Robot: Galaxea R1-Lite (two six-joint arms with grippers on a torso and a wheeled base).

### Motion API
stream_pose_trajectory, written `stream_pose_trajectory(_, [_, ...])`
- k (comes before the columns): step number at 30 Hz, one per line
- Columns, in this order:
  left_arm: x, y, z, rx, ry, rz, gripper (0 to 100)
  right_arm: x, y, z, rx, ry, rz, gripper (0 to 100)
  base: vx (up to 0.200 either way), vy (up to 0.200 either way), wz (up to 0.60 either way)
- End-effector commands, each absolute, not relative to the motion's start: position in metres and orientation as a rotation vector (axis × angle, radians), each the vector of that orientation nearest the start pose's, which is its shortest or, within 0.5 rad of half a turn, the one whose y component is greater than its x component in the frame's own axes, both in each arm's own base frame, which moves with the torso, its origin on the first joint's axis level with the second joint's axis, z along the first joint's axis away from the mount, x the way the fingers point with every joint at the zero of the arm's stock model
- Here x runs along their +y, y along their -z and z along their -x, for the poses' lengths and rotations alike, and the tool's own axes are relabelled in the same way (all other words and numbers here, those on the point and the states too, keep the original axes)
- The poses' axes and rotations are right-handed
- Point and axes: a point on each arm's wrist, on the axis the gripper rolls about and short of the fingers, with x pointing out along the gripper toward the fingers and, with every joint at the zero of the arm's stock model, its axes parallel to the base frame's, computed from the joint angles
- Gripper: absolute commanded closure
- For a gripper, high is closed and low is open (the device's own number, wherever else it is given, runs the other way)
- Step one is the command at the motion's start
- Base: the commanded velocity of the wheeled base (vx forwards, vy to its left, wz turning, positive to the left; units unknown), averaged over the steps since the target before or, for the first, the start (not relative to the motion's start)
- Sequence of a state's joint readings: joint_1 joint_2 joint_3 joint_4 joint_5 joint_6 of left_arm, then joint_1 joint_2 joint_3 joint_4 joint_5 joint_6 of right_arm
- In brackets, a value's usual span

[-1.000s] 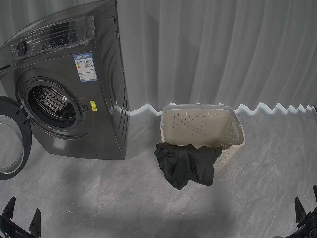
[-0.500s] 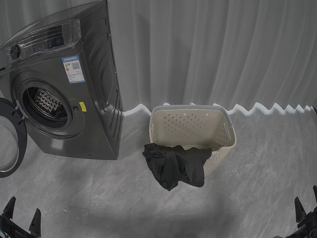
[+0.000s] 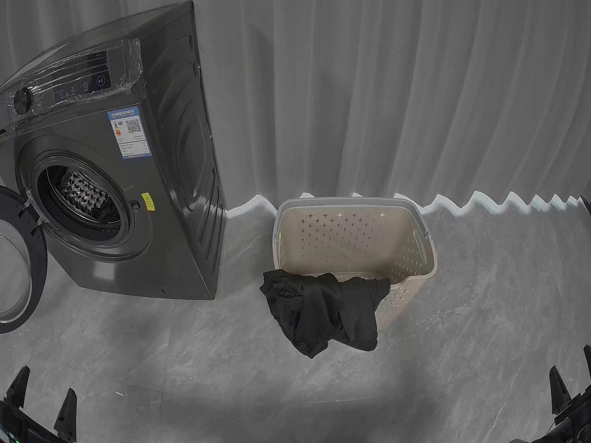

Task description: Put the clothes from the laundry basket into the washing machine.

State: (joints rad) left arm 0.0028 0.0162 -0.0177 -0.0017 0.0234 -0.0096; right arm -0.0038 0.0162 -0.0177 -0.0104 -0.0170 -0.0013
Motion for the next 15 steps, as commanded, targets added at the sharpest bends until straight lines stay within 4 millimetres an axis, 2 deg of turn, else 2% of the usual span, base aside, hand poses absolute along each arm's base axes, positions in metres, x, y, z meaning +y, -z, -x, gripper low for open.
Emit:
stream_pose_trajectory(1, [0.0005, -0.0756, 0.0228, -0.002, -0.028, 0.008, 0, -0.0003, -0.0766, 0.0228, -0.011, 0.021, 0.001, 0, 0.2, 0.0, 0.0])
stream_pose_trajectory(2, [0.0005, -0.0756, 0.0228, -0.002, -0.028, 0.006, 0, -0.0003, -0.0766, 0.0228, -0.011, 0.021, 0.001, 0, 0.2, 0.0, 0.0])
stream_pose_trajectory(11, [0.0005, -0.0756, 0.0228, -0.002, -0.028, 0.006, 0, -0.0004, -0.0764, 0.0228, -0.009, 0.023, -0.002, 0, 0.0, 0.0, 0.0])
stream_pose_trajectory(15, [0.0005, -0.0756, 0.0228, -0.002, -0.028, 0.005, 0, -0.0003, -0.0764, 0.0228, -0.009, 0.023, 0.003, 0, 0.0, 0.2, 0.0])
